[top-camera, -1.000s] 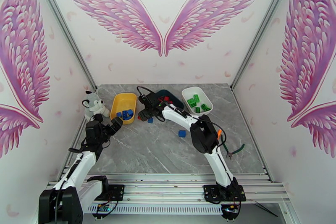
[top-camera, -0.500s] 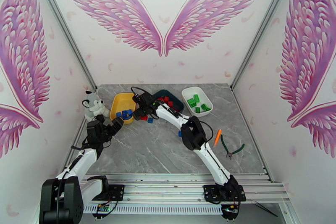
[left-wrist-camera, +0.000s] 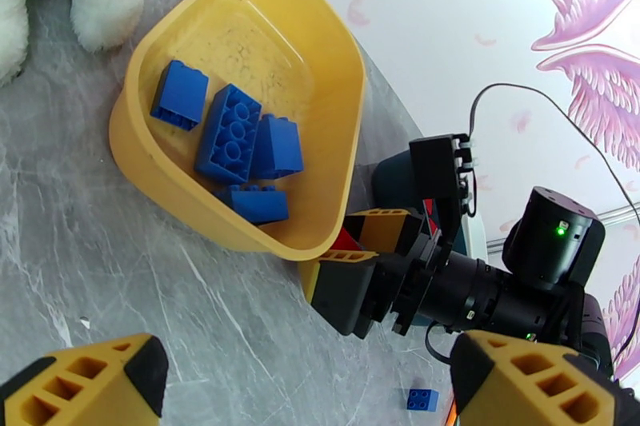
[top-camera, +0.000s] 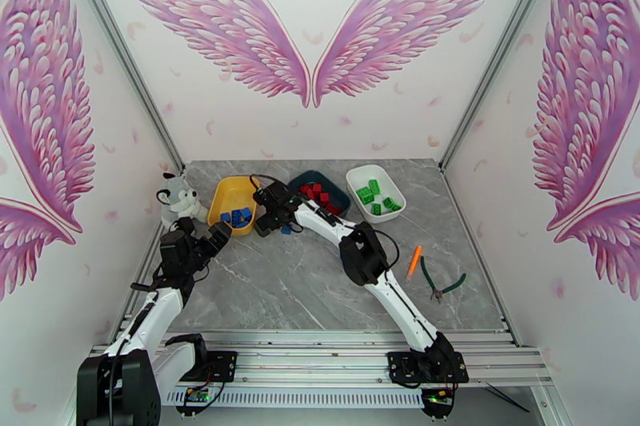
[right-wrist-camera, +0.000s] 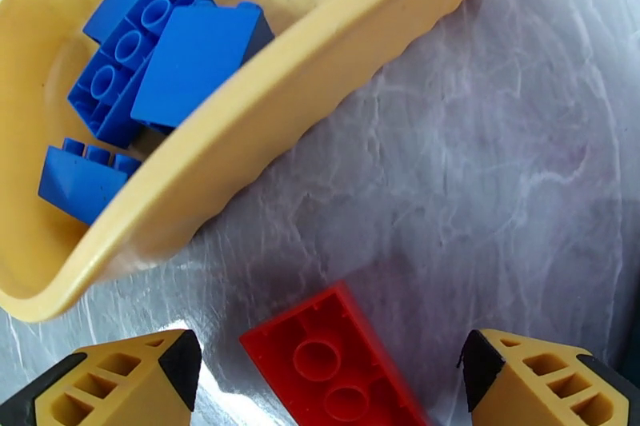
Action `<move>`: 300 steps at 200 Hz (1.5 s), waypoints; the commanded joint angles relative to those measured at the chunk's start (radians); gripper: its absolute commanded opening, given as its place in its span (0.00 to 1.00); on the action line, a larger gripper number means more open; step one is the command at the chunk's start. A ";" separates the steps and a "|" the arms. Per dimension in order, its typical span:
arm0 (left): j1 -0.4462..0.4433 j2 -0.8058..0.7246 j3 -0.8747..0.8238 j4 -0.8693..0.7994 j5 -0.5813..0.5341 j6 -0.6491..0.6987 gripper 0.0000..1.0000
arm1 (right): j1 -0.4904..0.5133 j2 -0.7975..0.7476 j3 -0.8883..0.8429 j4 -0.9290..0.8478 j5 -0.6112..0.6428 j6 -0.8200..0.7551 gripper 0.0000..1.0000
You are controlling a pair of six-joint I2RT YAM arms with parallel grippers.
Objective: Sort the legos into containers by color
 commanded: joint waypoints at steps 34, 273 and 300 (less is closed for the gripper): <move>0.007 0.012 -0.012 -0.004 0.010 0.001 0.99 | 0.032 -0.064 -0.109 0.024 0.015 -0.012 0.79; -0.176 -0.027 0.088 -0.116 -0.071 0.102 0.99 | -0.078 -0.469 -0.442 0.093 0.369 0.190 0.24; -0.261 -0.017 0.123 -0.146 -0.125 0.141 0.99 | -0.149 -0.476 -0.440 0.071 0.371 0.219 0.24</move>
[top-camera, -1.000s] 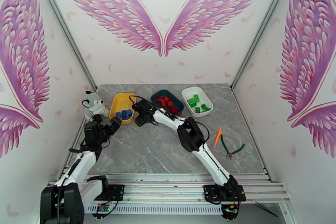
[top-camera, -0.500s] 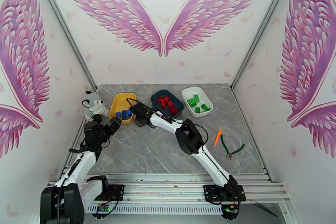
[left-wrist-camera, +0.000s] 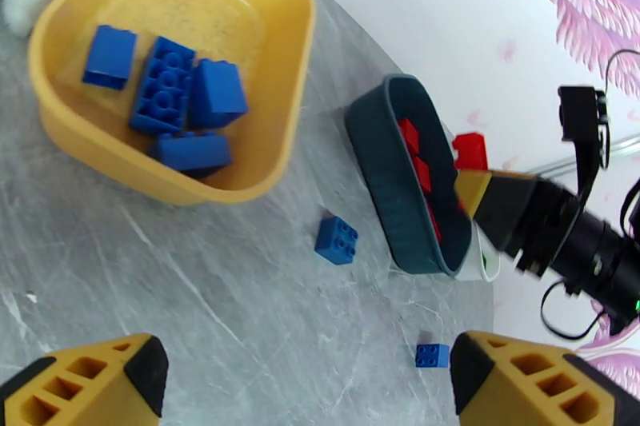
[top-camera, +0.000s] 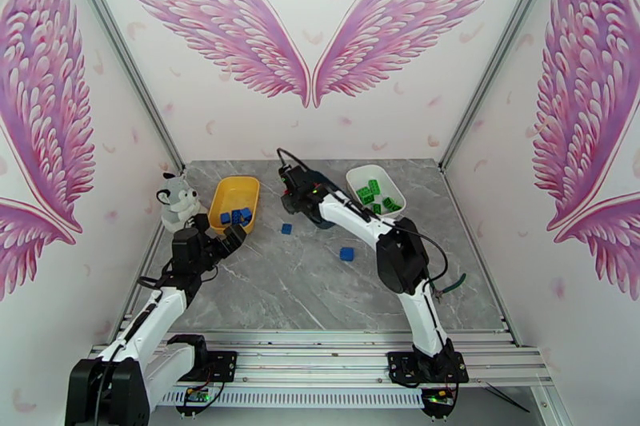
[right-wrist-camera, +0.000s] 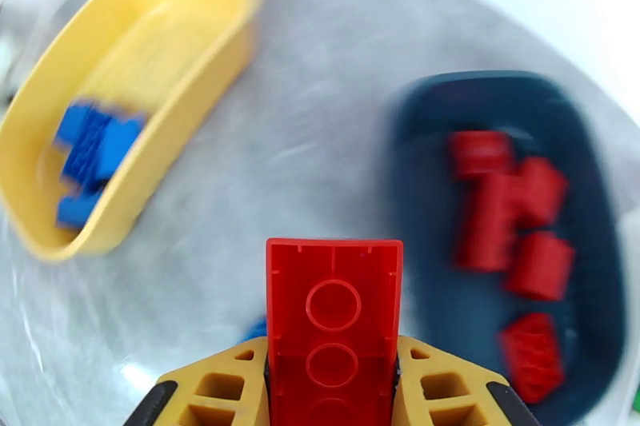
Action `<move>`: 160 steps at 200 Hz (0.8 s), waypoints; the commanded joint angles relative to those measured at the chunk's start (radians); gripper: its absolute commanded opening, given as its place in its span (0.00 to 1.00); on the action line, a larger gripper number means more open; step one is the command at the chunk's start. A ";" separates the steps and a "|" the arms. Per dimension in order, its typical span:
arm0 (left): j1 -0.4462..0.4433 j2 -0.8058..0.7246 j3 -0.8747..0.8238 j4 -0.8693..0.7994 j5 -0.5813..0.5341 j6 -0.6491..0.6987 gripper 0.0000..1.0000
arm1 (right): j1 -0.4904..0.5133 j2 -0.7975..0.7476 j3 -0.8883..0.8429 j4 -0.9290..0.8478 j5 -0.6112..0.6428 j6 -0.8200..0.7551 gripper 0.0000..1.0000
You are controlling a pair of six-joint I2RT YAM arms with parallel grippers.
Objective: Sort the legos into containers by color
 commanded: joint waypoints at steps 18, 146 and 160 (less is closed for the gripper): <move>-0.092 0.015 0.078 -0.068 -0.086 0.080 0.99 | -0.086 0.006 0.005 -0.052 0.034 0.069 0.25; -0.365 0.138 0.207 -0.195 -0.361 0.219 0.94 | -0.137 -0.308 -0.395 0.024 -0.129 0.345 0.77; -0.394 0.169 0.229 -0.211 -0.396 0.236 0.91 | -0.134 -0.405 -0.542 0.083 -0.201 0.407 0.72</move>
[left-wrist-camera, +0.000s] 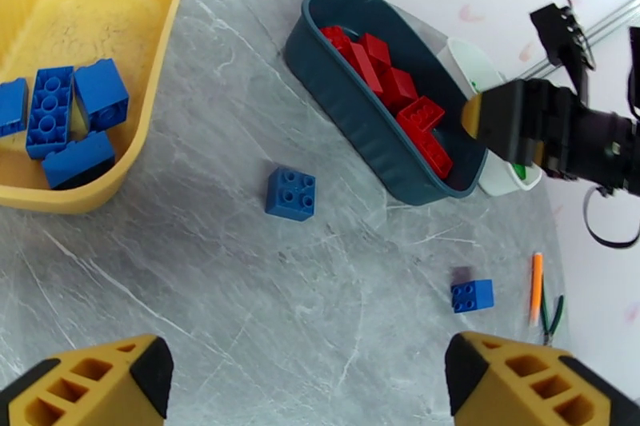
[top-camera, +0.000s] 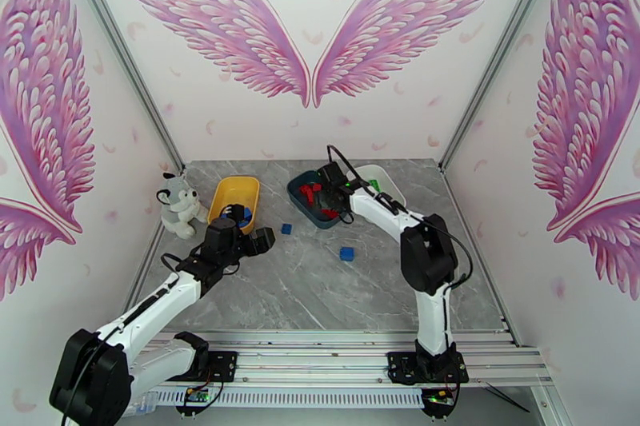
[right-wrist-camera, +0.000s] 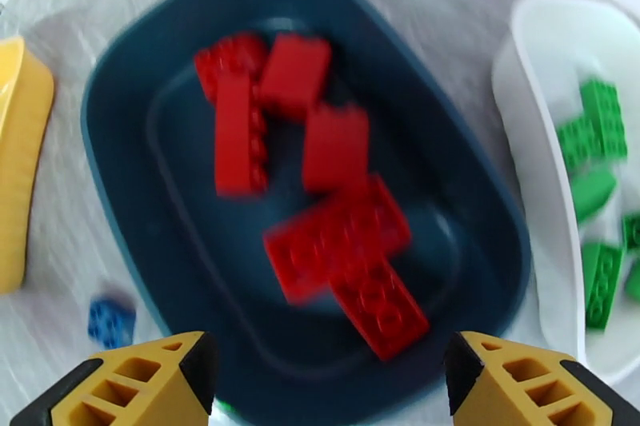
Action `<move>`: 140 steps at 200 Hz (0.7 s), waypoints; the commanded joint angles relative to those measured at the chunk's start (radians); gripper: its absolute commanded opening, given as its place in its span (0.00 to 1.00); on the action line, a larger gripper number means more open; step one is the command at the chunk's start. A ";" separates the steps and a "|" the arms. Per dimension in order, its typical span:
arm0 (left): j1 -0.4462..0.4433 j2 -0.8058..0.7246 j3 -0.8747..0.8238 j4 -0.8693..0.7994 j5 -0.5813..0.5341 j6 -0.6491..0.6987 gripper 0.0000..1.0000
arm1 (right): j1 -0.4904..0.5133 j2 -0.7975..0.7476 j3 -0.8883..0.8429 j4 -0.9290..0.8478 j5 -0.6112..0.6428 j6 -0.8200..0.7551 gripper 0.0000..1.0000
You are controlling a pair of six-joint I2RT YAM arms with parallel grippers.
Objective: Sort the legos into containers by color
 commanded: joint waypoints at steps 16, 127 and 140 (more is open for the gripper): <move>-0.066 0.075 0.080 -0.070 -0.136 0.070 0.89 | 0.014 -0.265 -0.321 0.152 -0.190 0.193 0.69; -0.212 0.499 0.422 -0.212 -0.401 0.178 0.80 | 0.173 -0.635 -0.714 0.299 -0.125 0.114 0.88; -0.212 0.557 0.463 -0.210 -0.398 0.174 0.80 | 0.174 -0.618 -0.717 0.295 -0.121 0.120 0.89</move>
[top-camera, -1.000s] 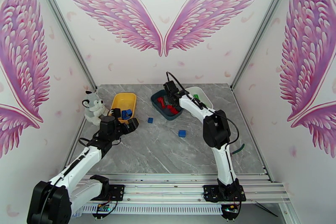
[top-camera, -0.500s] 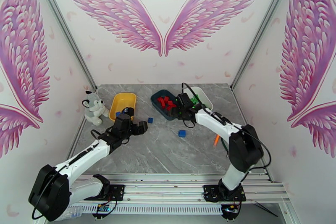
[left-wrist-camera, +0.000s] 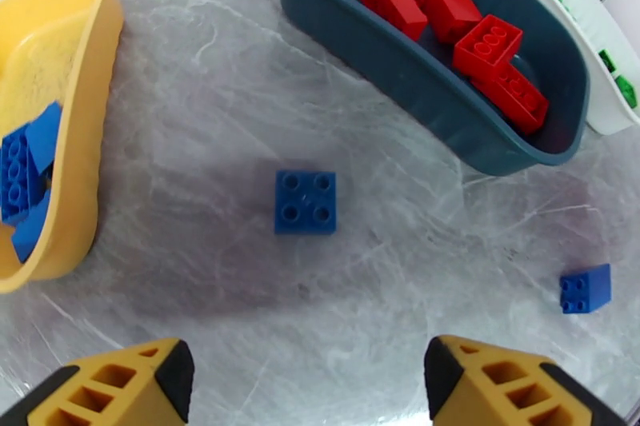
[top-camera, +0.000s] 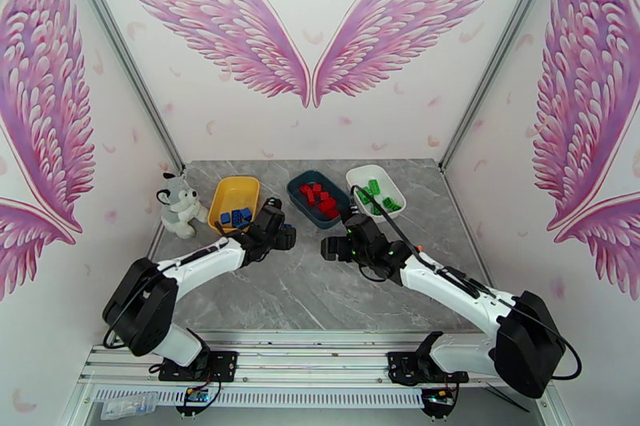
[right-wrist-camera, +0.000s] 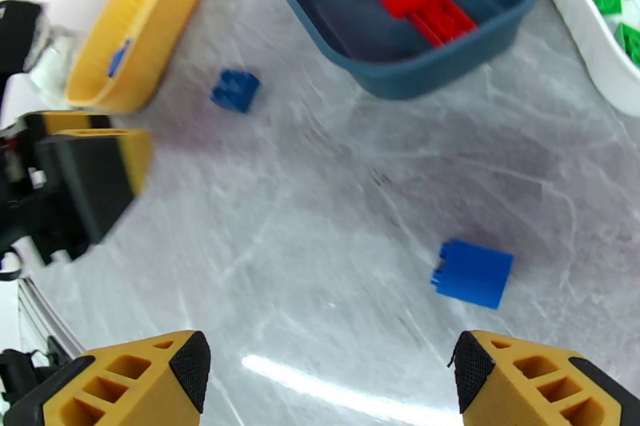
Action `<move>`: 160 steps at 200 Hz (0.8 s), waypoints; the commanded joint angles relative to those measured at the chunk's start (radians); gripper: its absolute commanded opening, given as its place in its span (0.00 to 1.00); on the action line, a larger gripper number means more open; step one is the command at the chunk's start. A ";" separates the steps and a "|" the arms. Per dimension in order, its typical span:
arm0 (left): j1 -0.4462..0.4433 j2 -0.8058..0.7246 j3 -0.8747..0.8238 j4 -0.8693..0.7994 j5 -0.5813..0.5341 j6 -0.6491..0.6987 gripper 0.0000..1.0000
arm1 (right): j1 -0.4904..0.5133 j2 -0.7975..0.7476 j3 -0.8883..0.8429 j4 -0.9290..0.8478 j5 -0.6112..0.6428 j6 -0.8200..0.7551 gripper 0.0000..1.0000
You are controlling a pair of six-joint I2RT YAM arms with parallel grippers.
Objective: Sort the legos into containers by color
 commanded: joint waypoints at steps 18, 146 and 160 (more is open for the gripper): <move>-0.006 0.171 0.160 -0.081 -0.074 0.024 0.78 | 0.010 0.040 -0.022 0.035 -0.016 0.012 0.90; 0.067 0.437 0.358 -0.103 -0.017 0.027 0.63 | 0.010 0.030 -0.025 0.032 -0.020 0.022 0.93; 0.067 0.449 0.375 -0.115 -0.017 0.029 0.60 | 0.009 0.031 -0.024 0.031 -0.020 0.022 0.93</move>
